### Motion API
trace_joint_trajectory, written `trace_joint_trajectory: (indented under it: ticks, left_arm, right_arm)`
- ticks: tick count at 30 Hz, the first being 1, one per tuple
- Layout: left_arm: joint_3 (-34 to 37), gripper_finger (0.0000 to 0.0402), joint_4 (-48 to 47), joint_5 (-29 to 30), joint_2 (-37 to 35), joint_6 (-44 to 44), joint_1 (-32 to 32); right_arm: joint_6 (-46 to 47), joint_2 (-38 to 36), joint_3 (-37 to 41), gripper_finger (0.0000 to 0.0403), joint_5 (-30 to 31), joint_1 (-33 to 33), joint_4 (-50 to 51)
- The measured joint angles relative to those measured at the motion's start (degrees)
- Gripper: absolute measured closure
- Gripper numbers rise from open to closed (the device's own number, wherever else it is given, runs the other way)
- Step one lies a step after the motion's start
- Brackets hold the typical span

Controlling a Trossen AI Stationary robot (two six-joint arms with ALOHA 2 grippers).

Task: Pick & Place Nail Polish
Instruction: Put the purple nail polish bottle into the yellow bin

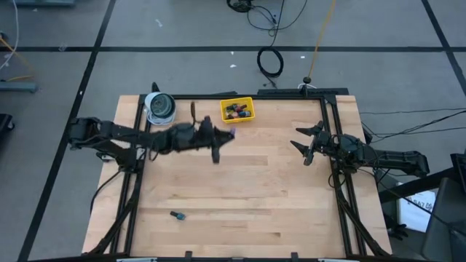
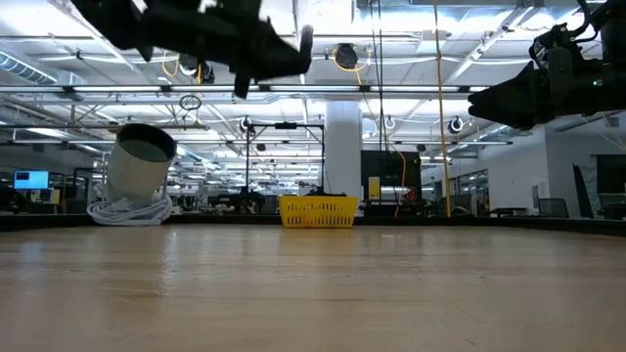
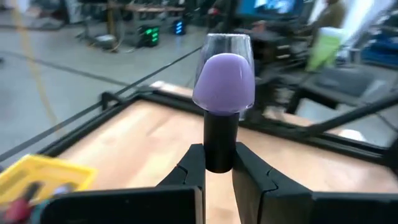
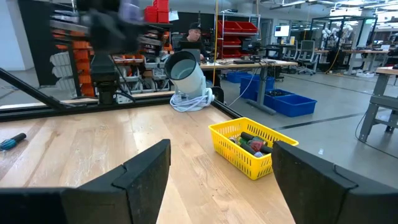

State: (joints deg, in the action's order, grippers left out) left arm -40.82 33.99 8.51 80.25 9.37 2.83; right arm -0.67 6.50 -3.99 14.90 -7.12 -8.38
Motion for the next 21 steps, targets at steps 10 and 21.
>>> trace_joint_trajectory:
  ticks: [10, 21]
  left_arm:
    - [0.0, 0.0369, -2.6, -8.1, 0.0, 3.1, 15.3]
    - [-4.3, 0.0369, -11.1, -7.9, 6.3, 4.6, 18.0]
  right_arm:
    - [0.0, 0.0, 0.0, 0.0135, 0.0, 0.0, 0.0]
    - [0.0, 0.0, 0.0, 0.0135, 0.0, 0.0, 0.0]
